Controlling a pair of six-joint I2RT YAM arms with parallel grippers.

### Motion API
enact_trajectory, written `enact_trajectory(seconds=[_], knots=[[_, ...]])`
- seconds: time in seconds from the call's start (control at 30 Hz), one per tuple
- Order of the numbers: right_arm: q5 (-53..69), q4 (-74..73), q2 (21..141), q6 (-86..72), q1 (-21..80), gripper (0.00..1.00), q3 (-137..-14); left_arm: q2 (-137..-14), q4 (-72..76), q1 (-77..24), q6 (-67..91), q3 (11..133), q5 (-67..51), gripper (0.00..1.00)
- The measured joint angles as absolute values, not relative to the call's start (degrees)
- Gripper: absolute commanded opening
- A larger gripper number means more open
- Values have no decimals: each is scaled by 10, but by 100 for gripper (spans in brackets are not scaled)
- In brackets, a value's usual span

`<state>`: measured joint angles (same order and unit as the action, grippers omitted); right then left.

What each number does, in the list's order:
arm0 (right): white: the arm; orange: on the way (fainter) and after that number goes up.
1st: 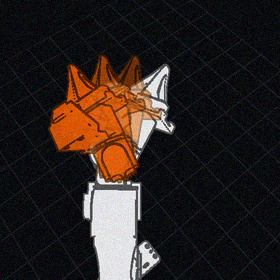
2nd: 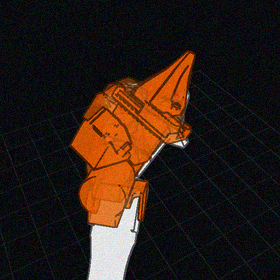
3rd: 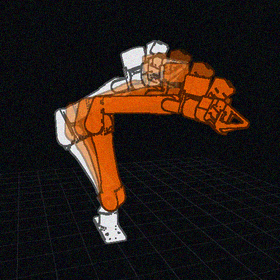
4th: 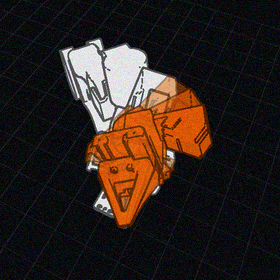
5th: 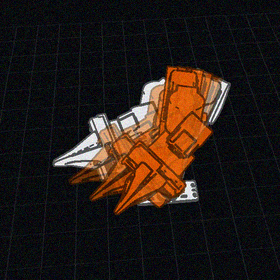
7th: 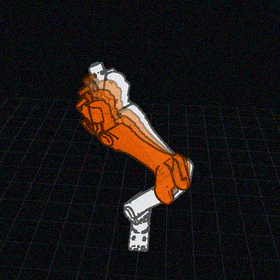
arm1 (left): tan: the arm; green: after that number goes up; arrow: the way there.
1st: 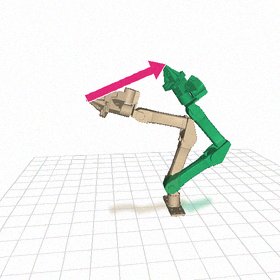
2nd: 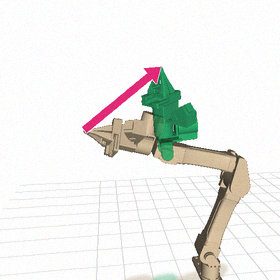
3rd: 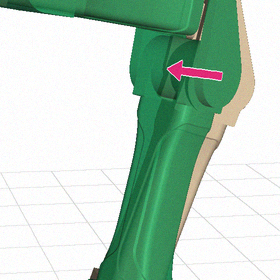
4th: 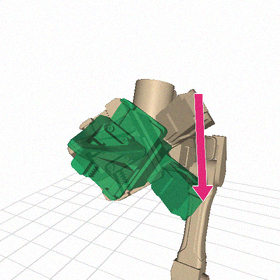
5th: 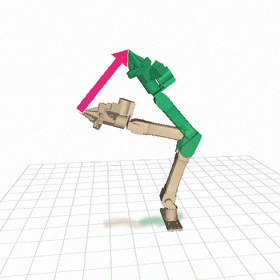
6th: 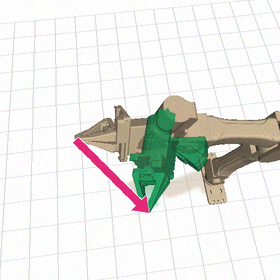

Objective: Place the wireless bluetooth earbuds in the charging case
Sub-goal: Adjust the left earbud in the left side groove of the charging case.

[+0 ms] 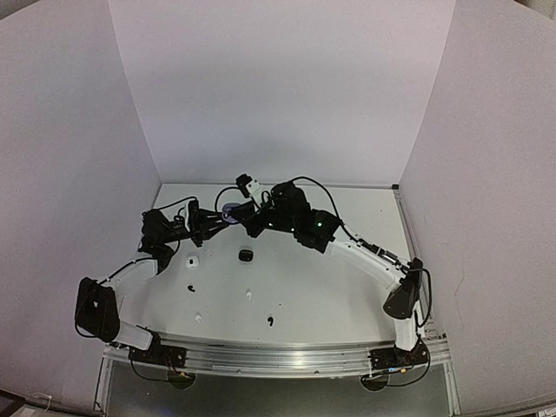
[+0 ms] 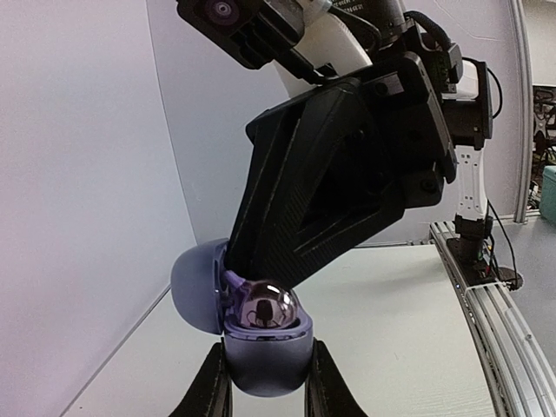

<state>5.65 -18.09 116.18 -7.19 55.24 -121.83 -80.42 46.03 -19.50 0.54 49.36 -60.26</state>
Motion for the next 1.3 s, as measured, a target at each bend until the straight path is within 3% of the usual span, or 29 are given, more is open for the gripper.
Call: enact_trajectory(seconds=[0.77, 1.3], knots=[[61, -159, 1161, 11, 556, 0, -1193, -809, 456, -193, 20, 494, -602, 0], [-1, -17, 1112, 32, 568, 0, -1066, -810, 457, -196, 43, 494, -603, 0]])
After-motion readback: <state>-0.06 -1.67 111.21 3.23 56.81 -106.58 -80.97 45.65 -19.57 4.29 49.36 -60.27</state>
